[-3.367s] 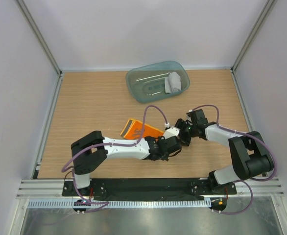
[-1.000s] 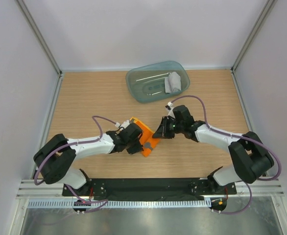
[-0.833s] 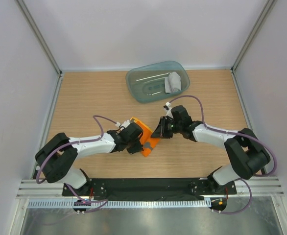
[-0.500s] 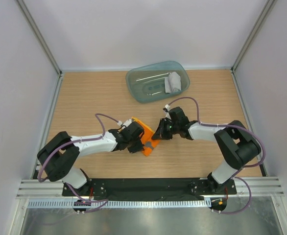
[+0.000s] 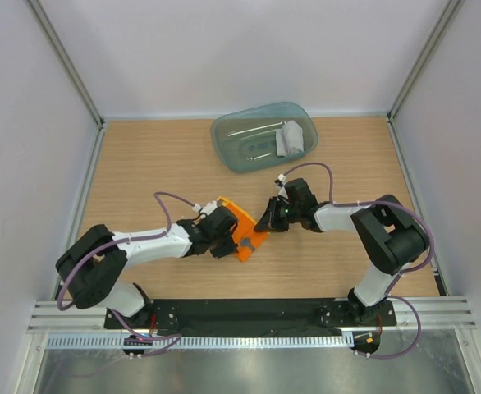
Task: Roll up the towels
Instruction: Roll the towel
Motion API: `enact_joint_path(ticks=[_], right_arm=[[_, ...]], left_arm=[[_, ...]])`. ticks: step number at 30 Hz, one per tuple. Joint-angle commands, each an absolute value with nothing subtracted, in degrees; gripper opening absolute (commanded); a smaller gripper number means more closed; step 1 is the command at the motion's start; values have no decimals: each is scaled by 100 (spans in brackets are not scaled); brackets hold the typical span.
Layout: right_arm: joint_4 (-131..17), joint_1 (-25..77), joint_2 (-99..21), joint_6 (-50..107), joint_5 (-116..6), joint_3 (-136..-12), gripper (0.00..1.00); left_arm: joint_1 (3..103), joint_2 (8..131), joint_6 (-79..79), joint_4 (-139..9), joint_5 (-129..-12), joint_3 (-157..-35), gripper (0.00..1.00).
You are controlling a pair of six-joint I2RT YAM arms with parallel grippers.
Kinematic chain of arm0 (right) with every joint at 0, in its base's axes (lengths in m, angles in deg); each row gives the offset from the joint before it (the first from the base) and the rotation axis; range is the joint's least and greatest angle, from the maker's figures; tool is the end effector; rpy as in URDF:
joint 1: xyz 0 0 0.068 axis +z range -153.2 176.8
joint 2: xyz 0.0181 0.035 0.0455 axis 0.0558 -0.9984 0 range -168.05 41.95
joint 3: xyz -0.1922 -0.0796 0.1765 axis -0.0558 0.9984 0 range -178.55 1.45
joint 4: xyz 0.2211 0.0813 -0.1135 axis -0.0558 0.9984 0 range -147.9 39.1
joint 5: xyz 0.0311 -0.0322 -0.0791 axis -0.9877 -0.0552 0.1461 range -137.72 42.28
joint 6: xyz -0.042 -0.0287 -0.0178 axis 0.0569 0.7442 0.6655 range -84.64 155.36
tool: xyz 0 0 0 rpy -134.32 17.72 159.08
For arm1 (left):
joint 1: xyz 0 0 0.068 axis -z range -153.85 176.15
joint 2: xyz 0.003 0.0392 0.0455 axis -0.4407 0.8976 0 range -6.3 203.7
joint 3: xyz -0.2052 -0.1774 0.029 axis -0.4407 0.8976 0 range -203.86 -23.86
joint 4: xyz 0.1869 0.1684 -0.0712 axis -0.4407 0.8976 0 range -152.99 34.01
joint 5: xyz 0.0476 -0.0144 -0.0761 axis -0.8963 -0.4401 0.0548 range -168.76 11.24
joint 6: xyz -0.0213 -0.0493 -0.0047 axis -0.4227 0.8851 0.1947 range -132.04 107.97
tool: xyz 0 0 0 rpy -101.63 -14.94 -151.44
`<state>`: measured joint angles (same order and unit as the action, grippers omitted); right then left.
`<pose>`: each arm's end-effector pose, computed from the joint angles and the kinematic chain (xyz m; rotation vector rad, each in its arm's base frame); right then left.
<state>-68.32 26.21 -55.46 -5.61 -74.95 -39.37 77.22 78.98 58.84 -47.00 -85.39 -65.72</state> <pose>0.2639 0.1677 0.1276 0.0096 2.5731 1.1006 0.1748 -0.2099 0.1577 -0.5115 2.6781 -0.5753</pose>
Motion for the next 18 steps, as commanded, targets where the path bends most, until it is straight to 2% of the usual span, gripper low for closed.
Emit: enact_joint_path(ticks=[1,5,14,18], right_arm=[[-6986,2572,-5631,-490,-7172,-3837,1],[-7056,2572,-5587,-507,-7189,-3749,1],[-6986,2581,-5508,-454,-7224,-3775,1],[-6994,2580,-5508,-472,-7242,-3793,1]], left_arm=[[7695,7668,5740,-4128,-8693,-6209,1],[7695,7343,5740,-3891,-8859,-6025,6],[7695,6631,5784,-3329,-9185,-5769,27],[7695,6367,5705,-2951,-9396,-5918,28]])
